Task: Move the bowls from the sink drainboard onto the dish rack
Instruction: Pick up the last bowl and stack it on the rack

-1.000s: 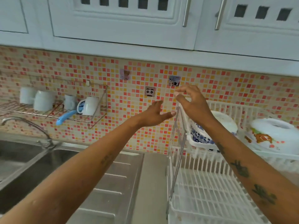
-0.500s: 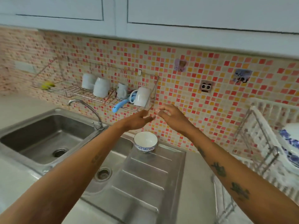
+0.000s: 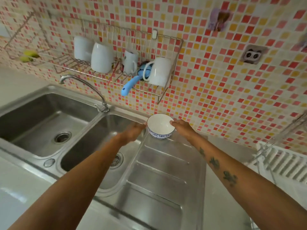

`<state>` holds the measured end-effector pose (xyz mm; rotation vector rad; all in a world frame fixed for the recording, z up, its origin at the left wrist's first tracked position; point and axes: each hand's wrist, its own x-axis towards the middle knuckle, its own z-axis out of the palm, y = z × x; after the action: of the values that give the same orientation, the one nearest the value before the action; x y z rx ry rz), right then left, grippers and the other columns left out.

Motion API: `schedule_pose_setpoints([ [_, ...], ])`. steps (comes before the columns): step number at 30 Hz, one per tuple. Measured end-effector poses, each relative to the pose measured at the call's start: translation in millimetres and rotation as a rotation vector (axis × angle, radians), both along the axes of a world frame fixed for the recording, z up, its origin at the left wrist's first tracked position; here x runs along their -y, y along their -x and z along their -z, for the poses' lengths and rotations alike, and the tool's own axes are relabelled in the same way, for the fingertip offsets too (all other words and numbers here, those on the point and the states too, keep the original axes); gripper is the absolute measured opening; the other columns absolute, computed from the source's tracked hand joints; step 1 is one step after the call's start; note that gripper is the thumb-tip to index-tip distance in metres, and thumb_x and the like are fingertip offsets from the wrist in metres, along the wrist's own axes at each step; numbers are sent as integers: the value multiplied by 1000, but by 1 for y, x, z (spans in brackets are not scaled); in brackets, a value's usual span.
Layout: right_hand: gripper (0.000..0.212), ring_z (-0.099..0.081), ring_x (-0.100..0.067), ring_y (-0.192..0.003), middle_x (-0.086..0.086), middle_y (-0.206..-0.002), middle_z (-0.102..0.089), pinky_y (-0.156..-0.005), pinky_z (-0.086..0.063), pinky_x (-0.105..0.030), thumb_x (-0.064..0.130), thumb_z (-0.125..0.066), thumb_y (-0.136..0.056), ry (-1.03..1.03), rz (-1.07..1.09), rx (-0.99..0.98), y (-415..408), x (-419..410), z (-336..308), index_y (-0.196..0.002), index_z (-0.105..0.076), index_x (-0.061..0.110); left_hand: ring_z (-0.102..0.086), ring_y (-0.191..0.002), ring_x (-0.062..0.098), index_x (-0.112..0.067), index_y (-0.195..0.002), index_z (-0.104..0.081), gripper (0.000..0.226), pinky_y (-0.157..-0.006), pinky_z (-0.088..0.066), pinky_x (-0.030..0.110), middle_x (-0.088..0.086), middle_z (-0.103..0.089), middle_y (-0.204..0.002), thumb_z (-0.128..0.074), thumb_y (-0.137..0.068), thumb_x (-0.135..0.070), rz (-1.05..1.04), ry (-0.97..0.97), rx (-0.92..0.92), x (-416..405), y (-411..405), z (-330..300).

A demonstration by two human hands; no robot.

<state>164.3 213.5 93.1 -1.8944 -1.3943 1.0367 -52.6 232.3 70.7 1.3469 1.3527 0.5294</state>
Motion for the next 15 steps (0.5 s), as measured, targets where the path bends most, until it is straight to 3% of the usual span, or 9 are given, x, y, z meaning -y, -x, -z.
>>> schedule_pose_setpoints([
  [2, 48, -49, -26, -126, -10, -142, -49, -91, -37, -29, 35, -47, -97, 42, 45, -29, -5, -10, 19, -135, -50, 5, -44, -122, 26, -17, -132, -49, 43, -97, -38, 39, 13, -45, -142, -42, -100, -44, -75, 165, 174, -11, -5, 15],
  [5, 50, -50, -27, -126, -10, -142, -51, -90, -40, -30, 34, -49, -96, 101, 136, -114, -11, -21, 40, -139, -47, 8, -30, -143, 38, -7, -150, -31, 68, -111, -32, 49, 19, -29, -157, -47, -97, -46, -181, 288, 342, -28, -18, 31],
  [10, 54, -47, -29, -129, -10, -146, -46, -89, -43, -38, 36, -51, -95, 205, 217, -206, -18, -39, 62, -141, -43, 10, -23, -147, 30, -14, -151, -29, 61, -118, -25, 50, 10, -24, -160, -47, -99, -40, -321, 325, 502, -50, -34, 50],
  [12, 54, -45, -30, -131, -10, -147, -44, -89, -42, -38, 35, -52, -95, 237, 220, -218, -18, -45, 67, -142, -42, 10, -28, -144, 27, -18, -143, -41, 49, -117, -27, 48, 8, -40, -146, -48, -99, -39, -353, 326, 533, -57, -33, 61],
  [14, 56, -44, -31, -131, -11, -147, -43, -94, -43, -41, 35, -54, -94, 262, 238, -239, -16, -52, 73, -143, -40, 9, -41, -124, 22, -23, -115, -56, 22, -107, -35, 43, 1, -49, -115, -50, -98, -36, -391, 343, 559, -63, -32, 69],
  [15, 58, -43, -32, -131, -11, -148, -41, -98, -42, -44, 35, -55, -94, 271, 247, -260, -15, -54, 77, -143, -38, 10, -44, -116, 20, -23, -106, -56, 14, -102, -39, 42, 0, -48, -109, -51, -98, -33, -403, 348, 565, -64, -33, 71],
])
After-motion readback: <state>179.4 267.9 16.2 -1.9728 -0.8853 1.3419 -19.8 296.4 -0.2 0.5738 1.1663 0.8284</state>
